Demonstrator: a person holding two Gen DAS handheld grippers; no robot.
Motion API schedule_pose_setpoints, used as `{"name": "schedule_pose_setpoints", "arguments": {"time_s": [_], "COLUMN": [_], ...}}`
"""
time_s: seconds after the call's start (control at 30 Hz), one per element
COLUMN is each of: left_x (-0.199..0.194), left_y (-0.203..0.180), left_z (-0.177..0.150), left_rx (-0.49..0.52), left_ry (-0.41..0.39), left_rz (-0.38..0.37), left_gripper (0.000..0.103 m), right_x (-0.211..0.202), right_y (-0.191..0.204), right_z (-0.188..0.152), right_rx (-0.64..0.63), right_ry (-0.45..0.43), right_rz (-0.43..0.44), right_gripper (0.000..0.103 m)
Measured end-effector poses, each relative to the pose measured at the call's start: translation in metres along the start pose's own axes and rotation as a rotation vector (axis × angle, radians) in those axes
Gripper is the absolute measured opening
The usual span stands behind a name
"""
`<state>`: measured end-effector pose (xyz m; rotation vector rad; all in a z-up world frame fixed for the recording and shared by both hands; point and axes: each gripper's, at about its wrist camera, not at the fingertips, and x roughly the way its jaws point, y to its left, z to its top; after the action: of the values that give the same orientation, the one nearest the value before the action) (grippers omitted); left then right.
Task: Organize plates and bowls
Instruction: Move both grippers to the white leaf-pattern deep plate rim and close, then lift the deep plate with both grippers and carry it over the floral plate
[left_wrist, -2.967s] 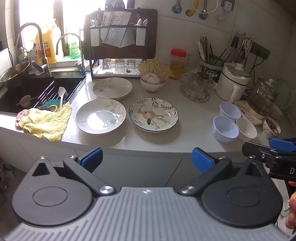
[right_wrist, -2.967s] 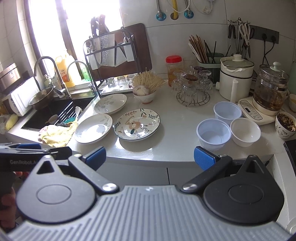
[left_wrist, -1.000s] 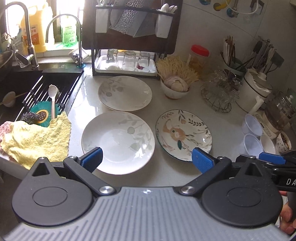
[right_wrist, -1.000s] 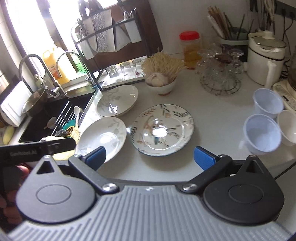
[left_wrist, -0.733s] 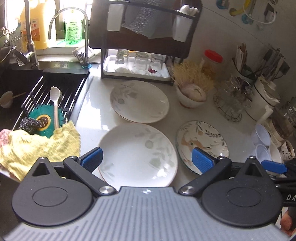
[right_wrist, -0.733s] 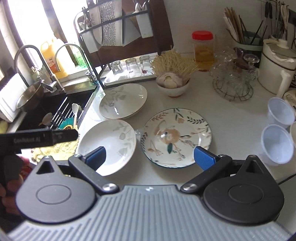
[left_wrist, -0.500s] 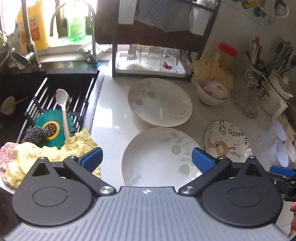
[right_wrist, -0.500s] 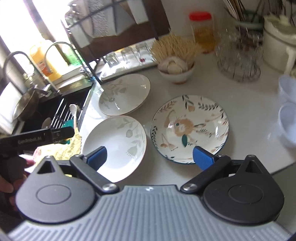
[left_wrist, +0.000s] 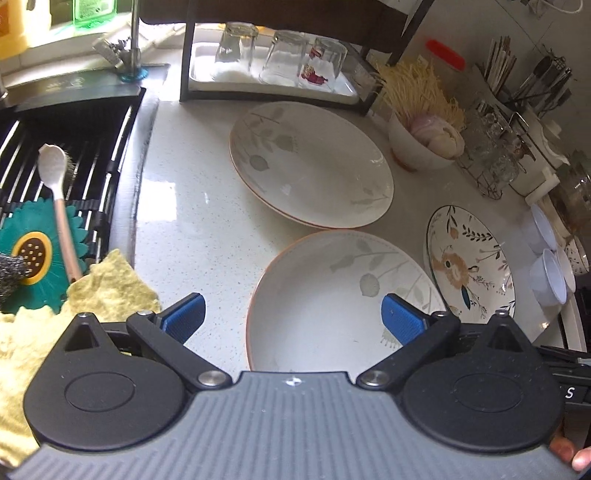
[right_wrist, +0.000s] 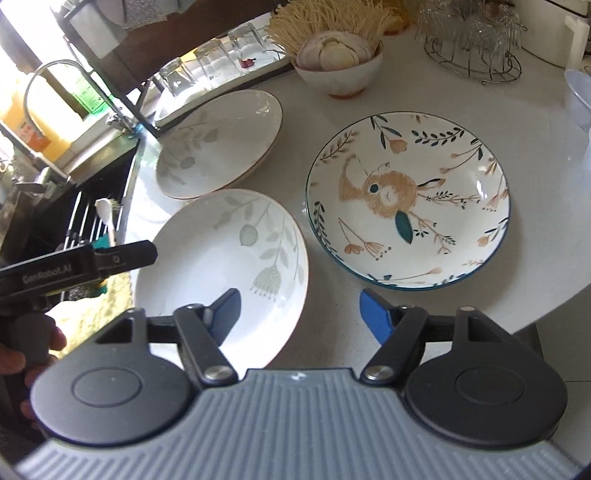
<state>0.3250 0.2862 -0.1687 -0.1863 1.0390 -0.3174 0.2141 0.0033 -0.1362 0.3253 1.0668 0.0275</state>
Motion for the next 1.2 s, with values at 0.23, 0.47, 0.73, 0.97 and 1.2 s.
{"name": "schedule_pose_setpoints", "arguments": {"time_s": [0.23,0.47,0.73,0.97,1.2], "left_x": [0.024,0.037,0.044,0.043,0.038], "left_y": [0.018,0.027,0.033,0.038,0.041], "left_z": [-0.002,-0.001,0.003,0.004,-0.004], "left_rx": [-0.007,-0.007,-0.019,-0.030,-0.063], "left_ry": [0.048,0.069,0.087,0.101,0.083], "left_rz": [-0.055,-0.065,-0.113,-0.130,-0.122], "left_gripper": [0.086,0.052,0.023,0.019,0.019], "right_x": [0.020,0.032,0.042,0.044,0.042], "right_y": [0.008,0.019,0.017,0.016,0.013], "right_z": [-0.005,-0.006,-0.006,-0.002,0.003], "right_rx": [-0.002,-0.060,-0.025,-0.036,-0.035], "right_ry": [-0.007,-0.013,-0.002,-0.007,-0.008], "right_rz": [-0.025,-0.070,-0.072,-0.055,-0.024], "right_gripper": [0.055,0.038,0.027,0.027,0.022]}}
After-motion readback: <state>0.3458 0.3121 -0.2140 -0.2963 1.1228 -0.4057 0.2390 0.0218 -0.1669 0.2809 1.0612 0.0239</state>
